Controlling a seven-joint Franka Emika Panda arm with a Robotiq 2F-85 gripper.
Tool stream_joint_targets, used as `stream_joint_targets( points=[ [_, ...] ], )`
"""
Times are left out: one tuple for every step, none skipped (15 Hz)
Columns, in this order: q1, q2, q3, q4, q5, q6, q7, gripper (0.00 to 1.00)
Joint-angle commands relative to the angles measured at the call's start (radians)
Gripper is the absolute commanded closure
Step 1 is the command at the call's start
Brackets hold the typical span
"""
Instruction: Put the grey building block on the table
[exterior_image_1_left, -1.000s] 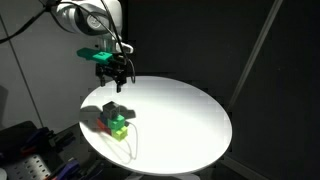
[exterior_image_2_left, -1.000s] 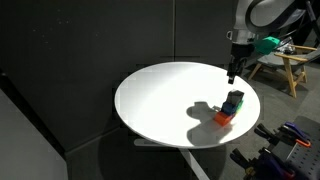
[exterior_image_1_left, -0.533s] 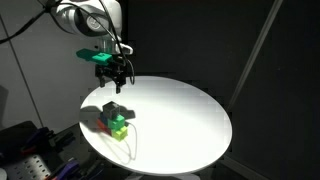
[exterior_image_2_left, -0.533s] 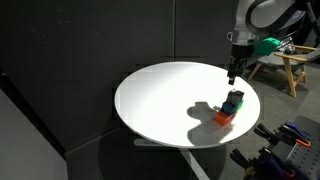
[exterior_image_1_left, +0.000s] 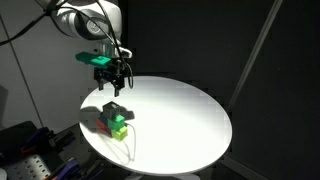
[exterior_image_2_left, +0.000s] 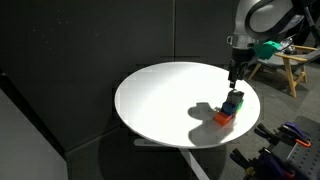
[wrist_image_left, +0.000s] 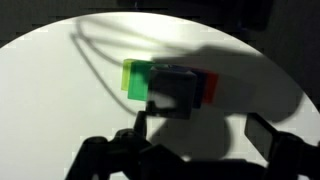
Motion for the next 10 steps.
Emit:
stream_joint_targets(
  points=[
    [-0.006, 0.002, -0.002, -0.022, -0.015, 0.043, 0.022, 0.0],
    [-0.009, 0.001, -0.003, -0.03, -0.017, 0.061, 0.026, 0.0],
    [-0.012, 0.0, -0.004, -0.036, -0.02, 0.078, 0.033, 0.0],
    [-0.014, -0.001, -0.006, -0.043, -0.02, 0.094, 0.038, 0.0],
    [-0.017, -0.002, -0.007, -0.049, -0.023, 0.107, 0.043, 0.0],
    [-0.02, -0.002, -0.009, -0.054, -0.025, 0.121, 0.052, 0.0],
    [-0.023, -0.001, -0.01, -0.058, -0.025, 0.13, 0.057, 0.0],
    [-0.025, 0.0, -0.011, -0.063, -0.028, 0.143, 0.067, 0.0],
    [-0.028, 0.002, -0.011, -0.068, -0.033, 0.152, 0.078, 0.0],
    [-0.03, 0.003, -0.012, -0.072, -0.036, 0.16, 0.088, 0.0]
  ],
)
